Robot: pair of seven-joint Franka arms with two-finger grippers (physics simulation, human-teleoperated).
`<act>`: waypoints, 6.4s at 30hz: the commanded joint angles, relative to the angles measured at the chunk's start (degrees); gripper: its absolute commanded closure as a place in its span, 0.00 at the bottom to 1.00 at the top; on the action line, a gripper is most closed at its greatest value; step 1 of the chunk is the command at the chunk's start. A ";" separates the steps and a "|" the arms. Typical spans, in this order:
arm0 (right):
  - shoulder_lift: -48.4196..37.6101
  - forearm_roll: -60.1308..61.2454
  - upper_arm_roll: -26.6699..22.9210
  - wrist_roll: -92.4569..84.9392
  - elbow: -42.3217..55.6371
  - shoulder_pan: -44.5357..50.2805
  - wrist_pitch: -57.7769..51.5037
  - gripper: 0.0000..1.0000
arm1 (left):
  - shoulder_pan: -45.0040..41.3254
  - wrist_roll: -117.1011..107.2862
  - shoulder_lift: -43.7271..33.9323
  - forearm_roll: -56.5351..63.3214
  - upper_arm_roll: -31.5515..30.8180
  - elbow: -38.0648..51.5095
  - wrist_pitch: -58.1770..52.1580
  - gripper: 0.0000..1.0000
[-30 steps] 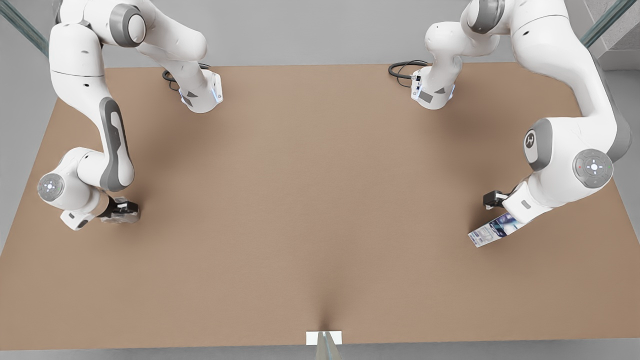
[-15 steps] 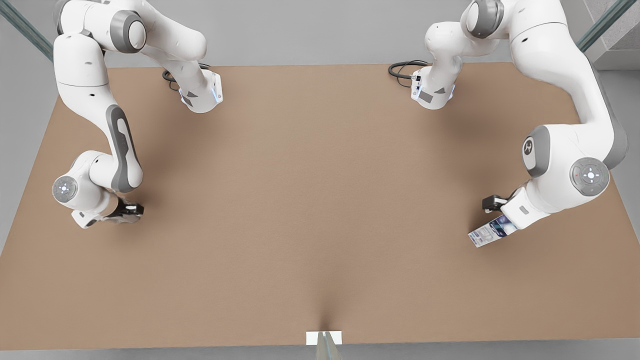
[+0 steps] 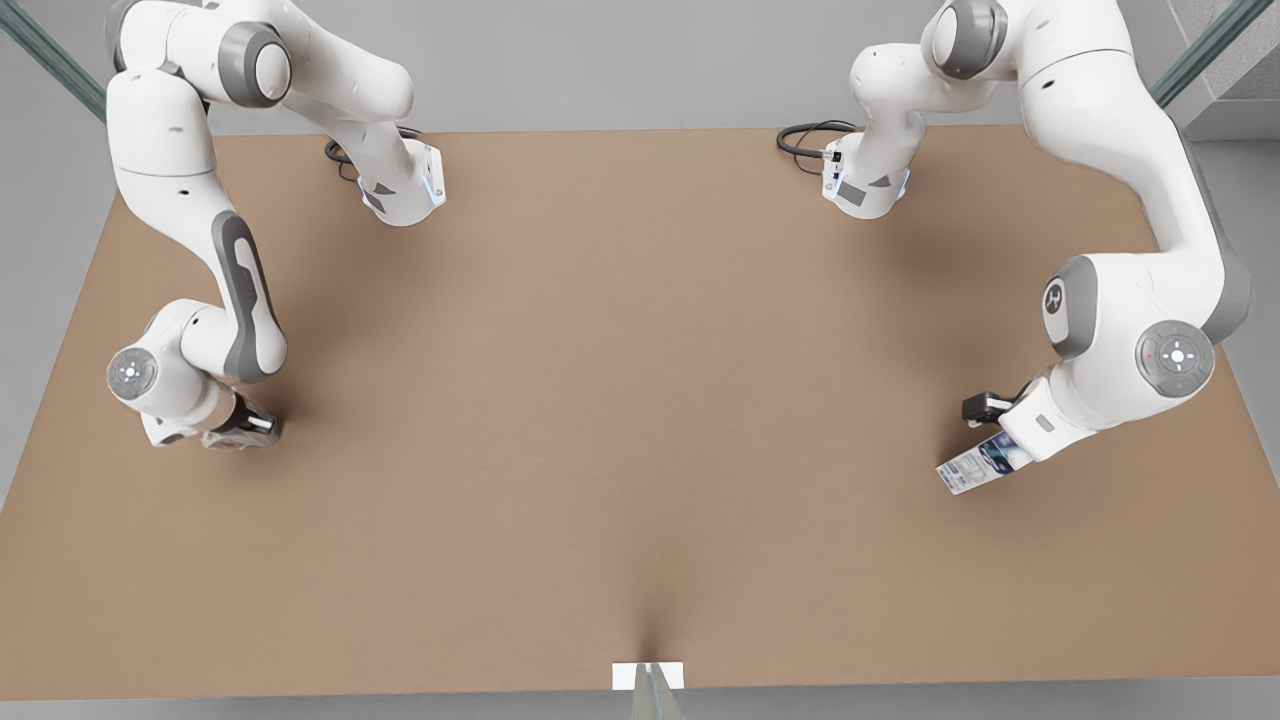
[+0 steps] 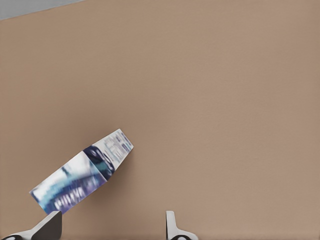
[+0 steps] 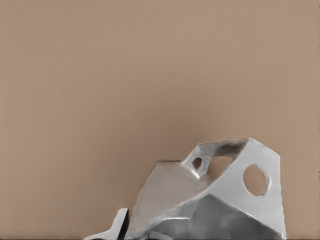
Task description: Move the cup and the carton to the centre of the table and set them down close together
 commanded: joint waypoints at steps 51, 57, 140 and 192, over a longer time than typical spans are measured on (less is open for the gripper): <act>38.22 4.75 7.91 27.63 68.71 50.01 -18.72 0.15 | 0.53 0.62 1.32 0.26 0.26 1.41 0.00 0.00; 38.48 4.83 8.00 28.69 68.54 50.28 -17.23 0.15 | 0.53 0.79 1.06 0.35 0.26 1.93 -0.09 0.00; -10.30 -3.25 7.47 -2.34 32.32 7.21 -35.15 0.00 | 7.12 53.79 10.02 2.64 0.44 -6.33 10.46 0.30; -9.33 -3.34 7.29 -1.90 39.44 6.86 -42.89 0.00 | -13.10 -3.25 -6.85 0.17 3.25 9.58 -12.39 0.00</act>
